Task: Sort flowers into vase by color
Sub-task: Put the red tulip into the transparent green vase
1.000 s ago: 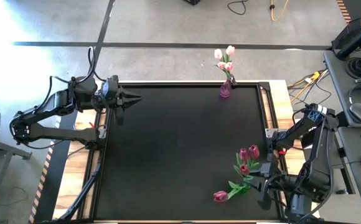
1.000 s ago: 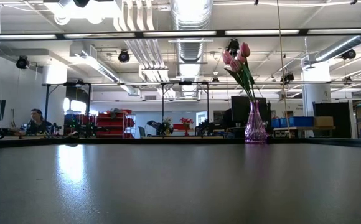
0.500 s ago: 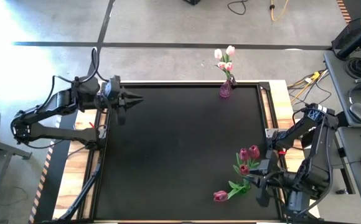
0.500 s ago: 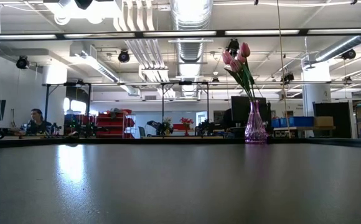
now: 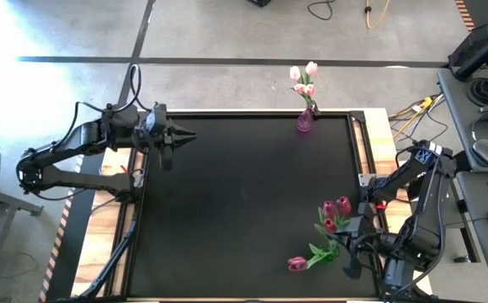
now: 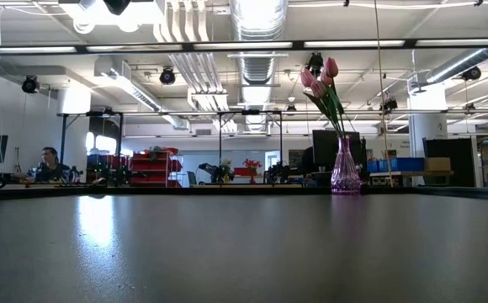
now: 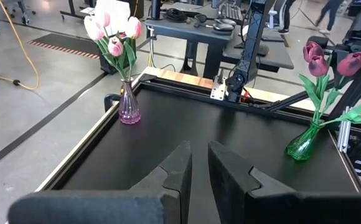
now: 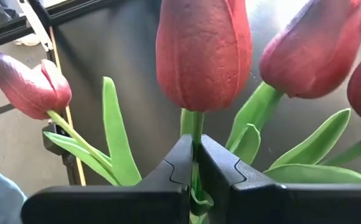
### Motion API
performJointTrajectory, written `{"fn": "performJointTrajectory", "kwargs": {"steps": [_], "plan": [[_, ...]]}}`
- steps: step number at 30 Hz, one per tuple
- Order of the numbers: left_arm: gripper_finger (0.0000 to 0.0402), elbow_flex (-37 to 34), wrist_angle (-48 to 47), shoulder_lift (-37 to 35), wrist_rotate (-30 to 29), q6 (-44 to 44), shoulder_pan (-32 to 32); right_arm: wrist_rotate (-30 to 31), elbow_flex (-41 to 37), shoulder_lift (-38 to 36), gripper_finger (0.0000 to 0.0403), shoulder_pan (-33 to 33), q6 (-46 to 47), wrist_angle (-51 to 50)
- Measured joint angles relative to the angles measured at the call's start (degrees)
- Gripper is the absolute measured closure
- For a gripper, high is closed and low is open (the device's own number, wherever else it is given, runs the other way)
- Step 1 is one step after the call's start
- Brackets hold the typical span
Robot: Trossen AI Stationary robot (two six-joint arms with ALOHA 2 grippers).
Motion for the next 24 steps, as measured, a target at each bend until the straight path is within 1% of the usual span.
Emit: {"fn": "performJointTrajectory", "kwargs": {"steps": [6, 9, 14, 19, 22, 24], "plan": [[0.0363, -0.02, -0.08, 0.01, 0.00, 0.24, 0.00, 0.02, -0.78, 0.00, 0.0389, 0.00, 1.48, 0.23], [0.0363, -0.04, -0.59, 0.07, 0.00, 0.33, 0.00, 0.00, -0.78, 0.00, 0.0379, 0.00, 0.84, 0.60], [0.0363, -0.04, -0.59, 0.03, 0.97, 0.33, 0.00, -0.18, -0.83, 0.00, 0.0338, 0.00, 1.38, 0.56], [0.0363, -0.04, -0.59, 0.03, 2.55, 0.33, 0.00, -0.24, -0.67, 0.00, 0.0283, 0.00, 1.40, 0.79], [0.0363, -0.04, -0.57, -0.11, 2.64, 0.33, 0.00, -1.33, 0.90, 0.00, 0.0255, 0.00, 1.16, 1.20], [0.0363, 0.10, -0.63, -0.24, 2.64, 0.36, 0.00, -1.61, 2.04, 0.00, 0.0245, 0.00, 0.81, 1.17]]}}
